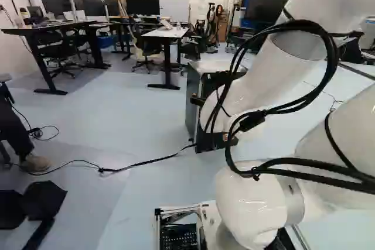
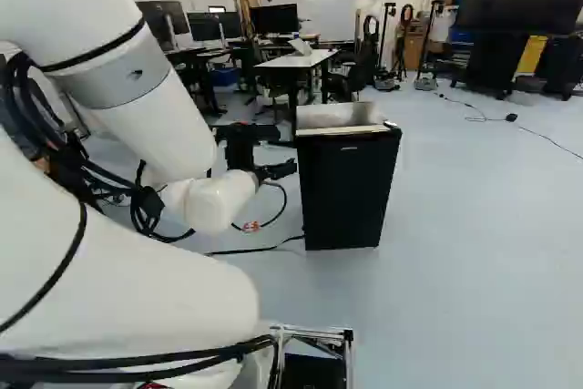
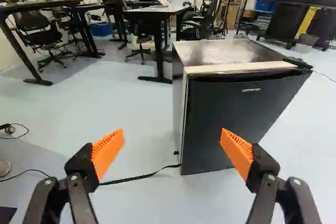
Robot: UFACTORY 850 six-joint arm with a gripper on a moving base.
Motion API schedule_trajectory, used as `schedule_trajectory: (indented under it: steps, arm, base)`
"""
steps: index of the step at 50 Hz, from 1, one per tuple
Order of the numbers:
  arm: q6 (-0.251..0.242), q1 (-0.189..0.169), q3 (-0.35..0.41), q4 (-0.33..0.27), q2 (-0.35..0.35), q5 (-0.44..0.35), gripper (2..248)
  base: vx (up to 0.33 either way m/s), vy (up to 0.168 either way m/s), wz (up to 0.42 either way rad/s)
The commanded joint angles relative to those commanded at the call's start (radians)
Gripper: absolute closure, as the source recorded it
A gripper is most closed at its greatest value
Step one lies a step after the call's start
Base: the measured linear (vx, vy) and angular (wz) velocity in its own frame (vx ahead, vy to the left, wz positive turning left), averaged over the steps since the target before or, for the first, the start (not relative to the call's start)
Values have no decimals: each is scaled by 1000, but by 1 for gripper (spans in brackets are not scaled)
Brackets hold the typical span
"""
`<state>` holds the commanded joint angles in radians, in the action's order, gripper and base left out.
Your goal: Open the fridge door
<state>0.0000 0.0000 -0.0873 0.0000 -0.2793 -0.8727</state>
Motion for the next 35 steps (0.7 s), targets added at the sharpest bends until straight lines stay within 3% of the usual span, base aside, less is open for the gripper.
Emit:
schedule_trajectory:
  steps: [35]
  arm:
    - [0,1,-5,0,6,0,3]
  base:
    - [0,0,0]
